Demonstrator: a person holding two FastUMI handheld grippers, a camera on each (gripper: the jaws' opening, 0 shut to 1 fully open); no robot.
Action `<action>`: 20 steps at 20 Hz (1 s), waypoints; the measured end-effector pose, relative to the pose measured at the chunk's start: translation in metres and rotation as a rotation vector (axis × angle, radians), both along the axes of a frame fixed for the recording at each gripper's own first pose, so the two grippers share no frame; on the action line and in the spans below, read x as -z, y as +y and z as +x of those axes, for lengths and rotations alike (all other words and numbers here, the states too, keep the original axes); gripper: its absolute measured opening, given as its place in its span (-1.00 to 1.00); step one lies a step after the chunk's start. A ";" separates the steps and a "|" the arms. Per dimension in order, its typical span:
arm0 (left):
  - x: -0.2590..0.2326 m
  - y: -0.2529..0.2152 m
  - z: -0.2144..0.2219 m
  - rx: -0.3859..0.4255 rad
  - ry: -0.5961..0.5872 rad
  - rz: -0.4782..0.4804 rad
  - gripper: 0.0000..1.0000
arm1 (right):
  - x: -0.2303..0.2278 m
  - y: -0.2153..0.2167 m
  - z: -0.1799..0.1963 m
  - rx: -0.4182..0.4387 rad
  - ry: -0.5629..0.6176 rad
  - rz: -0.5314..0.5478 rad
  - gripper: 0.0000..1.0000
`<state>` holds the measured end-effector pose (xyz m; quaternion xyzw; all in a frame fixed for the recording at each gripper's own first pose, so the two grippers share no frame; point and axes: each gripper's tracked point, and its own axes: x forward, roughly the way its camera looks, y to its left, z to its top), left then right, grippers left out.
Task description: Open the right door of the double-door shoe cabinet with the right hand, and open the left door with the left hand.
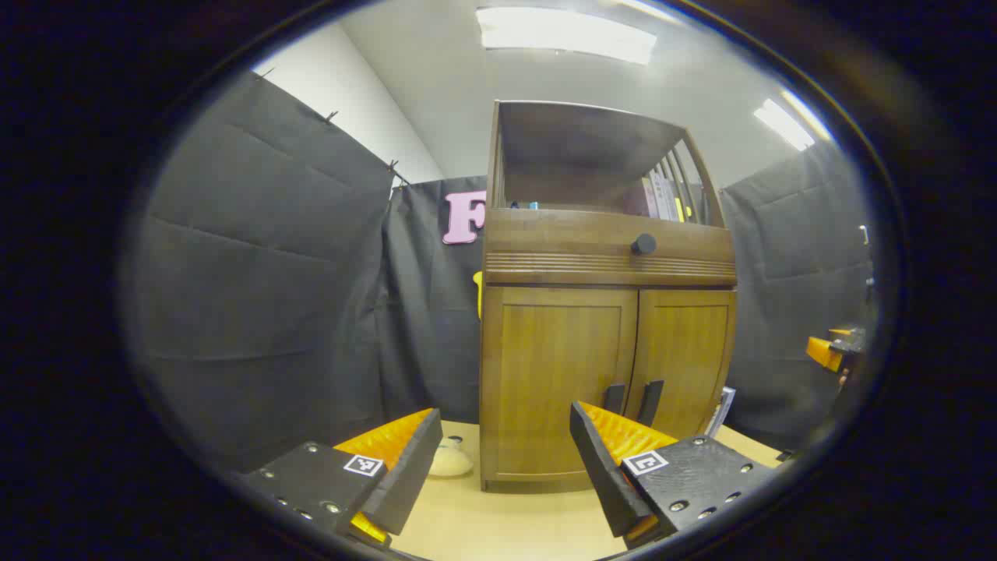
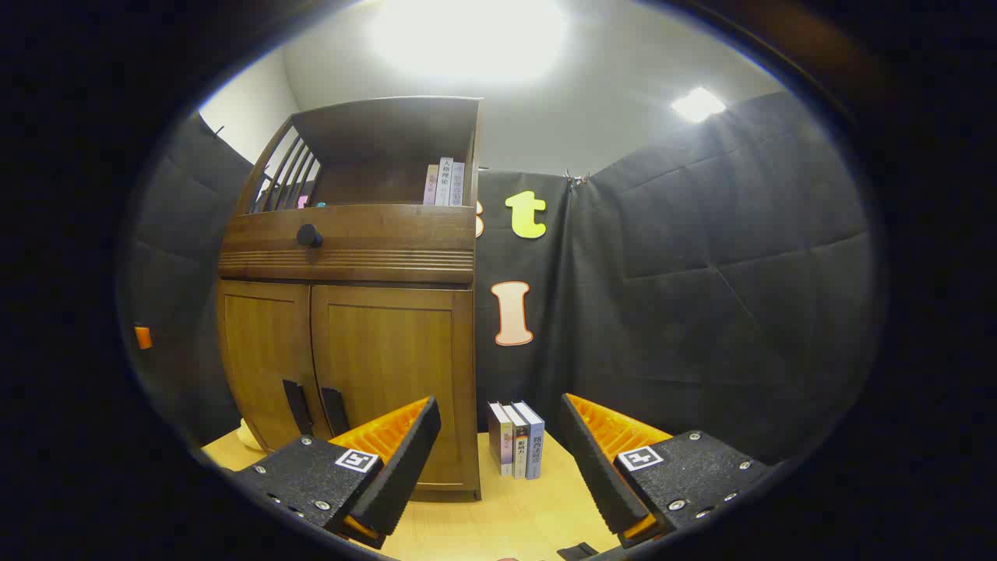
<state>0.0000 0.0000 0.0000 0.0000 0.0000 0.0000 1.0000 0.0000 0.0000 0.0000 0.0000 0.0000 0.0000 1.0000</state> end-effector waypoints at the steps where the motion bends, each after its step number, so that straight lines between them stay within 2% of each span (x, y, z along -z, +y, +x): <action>1: -0.001 -0.001 -0.002 0.003 -0.006 -0.001 0.80 | 0.001 0.002 0.000 -0.003 0.002 0.001 0.92; 2: -0.002 -0.002 -0.005 0.005 -0.005 0.006 0.99 | 0.002 0.006 0.000 -0.011 0.006 0.003 0.92; 6: 0.006 -0.001 -0.016 -0.004 0.004 0.051 0.99 | 0.001 0.023 -0.001 -0.044 0.011 0.031 0.92; 12: 0.010 0.007 -0.028 -0.013 0.008 0.050 0.99 | 0.004 0.040 -0.003 -0.082 0.016 0.024 0.91; 16: 0.021 0.018 -0.032 -0.031 0.022 0.018 0.99 | 0.011 0.054 0.001 -0.115 0.036 0.033 0.92; 20: 0.029 0.020 -0.032 -0.019 0.046 -0.006 0.94 | 0.024 0.068 0.021 -0.138 0.079 0.041 0.91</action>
